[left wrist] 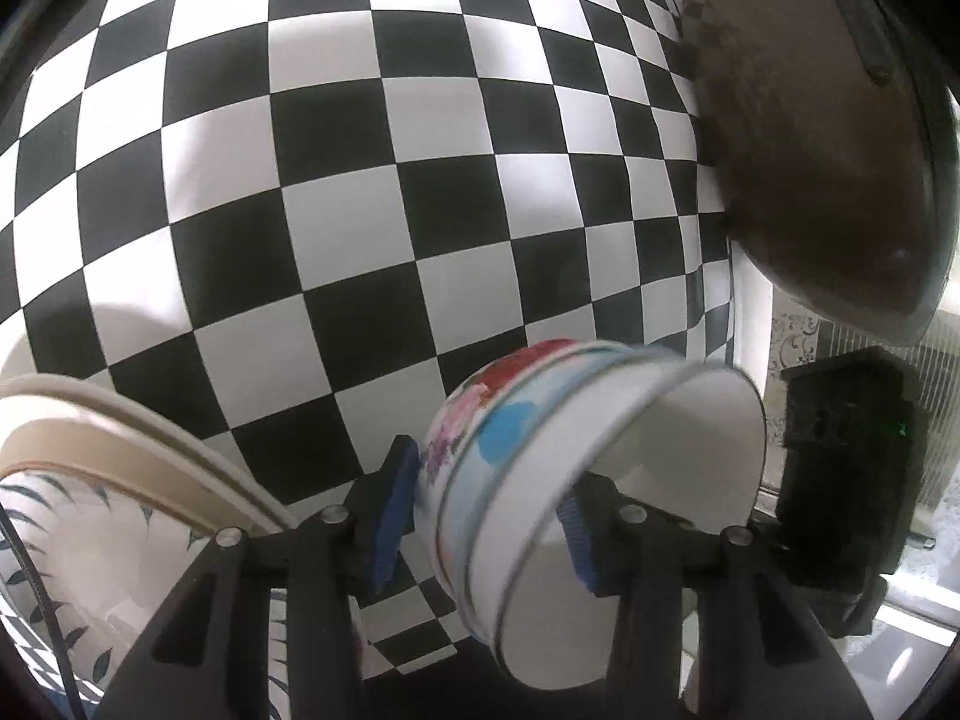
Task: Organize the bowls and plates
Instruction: 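Grip the rim of the bowl stack with both tools, then carry the bowl stack with both tools and lower it onto the plate stack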
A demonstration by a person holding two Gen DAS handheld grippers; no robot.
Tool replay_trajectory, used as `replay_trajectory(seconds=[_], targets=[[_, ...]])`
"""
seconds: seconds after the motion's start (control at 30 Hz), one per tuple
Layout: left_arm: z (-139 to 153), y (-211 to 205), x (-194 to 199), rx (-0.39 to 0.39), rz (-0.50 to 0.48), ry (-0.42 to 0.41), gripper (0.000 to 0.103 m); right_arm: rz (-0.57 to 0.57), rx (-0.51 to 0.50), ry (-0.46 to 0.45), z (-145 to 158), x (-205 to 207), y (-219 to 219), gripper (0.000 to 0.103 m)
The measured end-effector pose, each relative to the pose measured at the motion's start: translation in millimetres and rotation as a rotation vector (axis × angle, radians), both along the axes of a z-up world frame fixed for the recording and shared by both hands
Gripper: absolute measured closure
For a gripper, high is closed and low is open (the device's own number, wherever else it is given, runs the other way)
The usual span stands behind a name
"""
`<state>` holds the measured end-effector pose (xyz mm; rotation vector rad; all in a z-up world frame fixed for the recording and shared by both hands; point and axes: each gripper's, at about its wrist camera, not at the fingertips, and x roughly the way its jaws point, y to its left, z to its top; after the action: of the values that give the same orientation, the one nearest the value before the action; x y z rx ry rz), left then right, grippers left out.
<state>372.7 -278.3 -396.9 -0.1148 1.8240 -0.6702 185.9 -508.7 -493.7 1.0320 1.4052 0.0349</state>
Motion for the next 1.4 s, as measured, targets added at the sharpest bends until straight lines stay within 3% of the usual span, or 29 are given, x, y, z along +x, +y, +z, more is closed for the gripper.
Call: replay_trajectory(seconds=[0.17, 0.73, 1.03, 1.4], targets=[[5, 3, -6, -0.001, -0.005, -0.016, 0.062, 0.008, -0.018, -0.023, 12, -1, 1, 0.050], [30, 13, -8, -0.019, 0.018, -0.094, 0.062, 0.032, -0.041, -0.086, 49, 20, 27, 0.051], [55, 54, -15, -0.029, 0.081, -0.110, 0.062, 0.090, -0.049, -0.117, 86, 48, 70, 0.052], [72, 127, -17, -0.020, 0.215, -0.137, 0.062, 0.221, -0.050, -0.155, 119, 98, 155, 0.052]])
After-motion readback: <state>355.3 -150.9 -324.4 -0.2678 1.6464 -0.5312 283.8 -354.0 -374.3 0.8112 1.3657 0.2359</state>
